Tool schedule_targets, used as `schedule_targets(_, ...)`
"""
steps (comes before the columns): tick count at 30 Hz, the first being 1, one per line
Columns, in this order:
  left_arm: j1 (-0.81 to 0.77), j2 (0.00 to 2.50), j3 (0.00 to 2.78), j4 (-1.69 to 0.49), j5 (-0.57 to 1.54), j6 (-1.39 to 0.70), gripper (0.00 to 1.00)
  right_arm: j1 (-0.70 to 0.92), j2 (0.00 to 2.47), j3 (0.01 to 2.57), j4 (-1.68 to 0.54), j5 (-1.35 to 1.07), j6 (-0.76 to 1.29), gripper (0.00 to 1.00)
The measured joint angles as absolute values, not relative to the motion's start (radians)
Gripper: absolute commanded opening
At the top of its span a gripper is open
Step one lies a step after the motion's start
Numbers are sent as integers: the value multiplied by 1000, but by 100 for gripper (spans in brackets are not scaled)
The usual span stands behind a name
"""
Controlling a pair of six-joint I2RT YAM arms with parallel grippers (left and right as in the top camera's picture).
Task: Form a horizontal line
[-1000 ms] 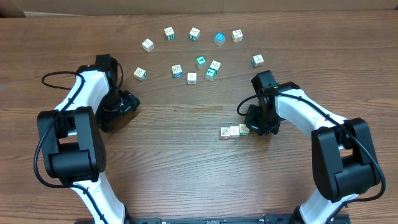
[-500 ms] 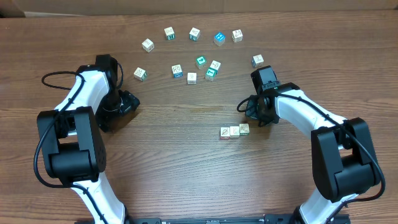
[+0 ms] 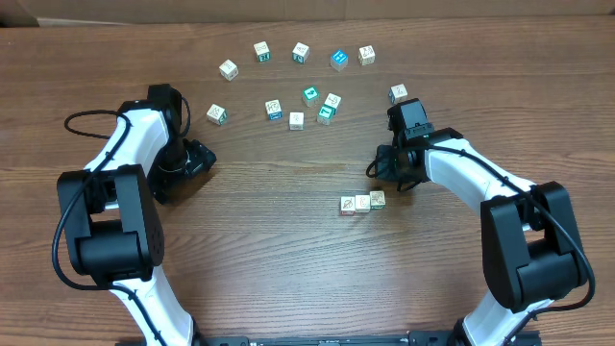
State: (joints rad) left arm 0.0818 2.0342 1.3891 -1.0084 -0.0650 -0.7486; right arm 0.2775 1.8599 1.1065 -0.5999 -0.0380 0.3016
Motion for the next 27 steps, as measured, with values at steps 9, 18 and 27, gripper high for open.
schedule_targets(9, 82, 2034, 1389, -1008, -65, -749, 100, 278, 1860, 1106, -591, -89, 275, 4)
schedule_targets(18, 82, 2034, 1389, -1008, -65, -749, 99, 278, 1860, 1106, -595, -109, 299, 4)
schedule_targets(27, 82, 2034, 1389, -1008, -65, -749, 99, 310, 1860, 1107, -618, -108, 307, 4)
